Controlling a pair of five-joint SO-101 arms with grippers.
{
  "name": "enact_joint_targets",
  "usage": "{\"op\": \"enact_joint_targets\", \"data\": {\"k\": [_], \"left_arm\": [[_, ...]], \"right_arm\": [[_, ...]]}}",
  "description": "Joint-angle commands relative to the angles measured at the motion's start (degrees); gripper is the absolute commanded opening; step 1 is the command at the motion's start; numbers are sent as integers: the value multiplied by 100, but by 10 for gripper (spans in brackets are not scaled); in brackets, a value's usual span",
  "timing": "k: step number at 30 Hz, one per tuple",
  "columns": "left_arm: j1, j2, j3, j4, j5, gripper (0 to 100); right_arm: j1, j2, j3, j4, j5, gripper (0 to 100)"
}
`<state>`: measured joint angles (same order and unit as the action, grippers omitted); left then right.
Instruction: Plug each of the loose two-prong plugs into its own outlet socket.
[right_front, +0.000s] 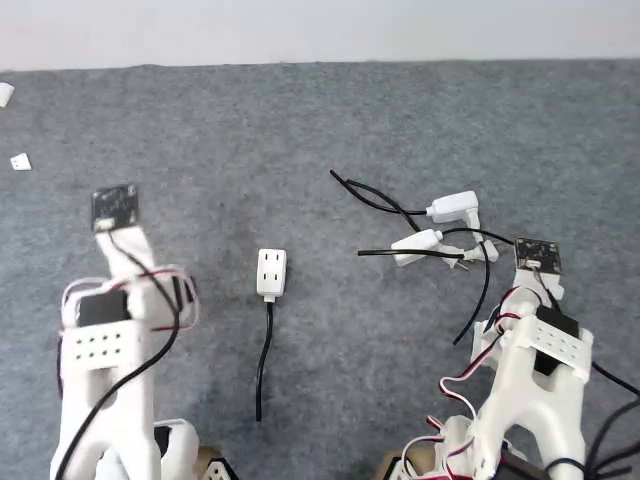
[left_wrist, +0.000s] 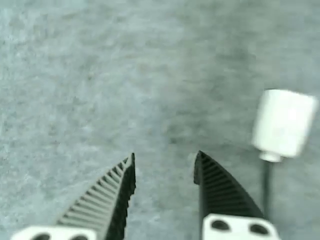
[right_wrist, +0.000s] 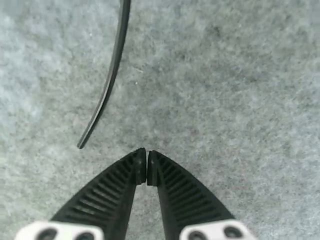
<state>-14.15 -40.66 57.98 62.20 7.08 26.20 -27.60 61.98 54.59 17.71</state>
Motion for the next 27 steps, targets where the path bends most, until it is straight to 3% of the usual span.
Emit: {"op": "enact_joint_targets", "data": {"k": [1,10,16,22,27], "left_arm": [[-378,-105,611,-853,-668,181],[-457,545,673,-1442,-765,181],[-422,607,673,-1459,-765,181],[-422,598,673,-1459,-765,181],[-422,598,673,-1459,-765,181]], "right_arm": [[75,-119,-1029,409,-62,15],[242,1552,-4668,2035,88,16],[-4,3257,-6488,2352,2110,16],[-655,4488,-7068,2334,2330,16],[-1367,4646,-7068,2299,2365,16]]}}
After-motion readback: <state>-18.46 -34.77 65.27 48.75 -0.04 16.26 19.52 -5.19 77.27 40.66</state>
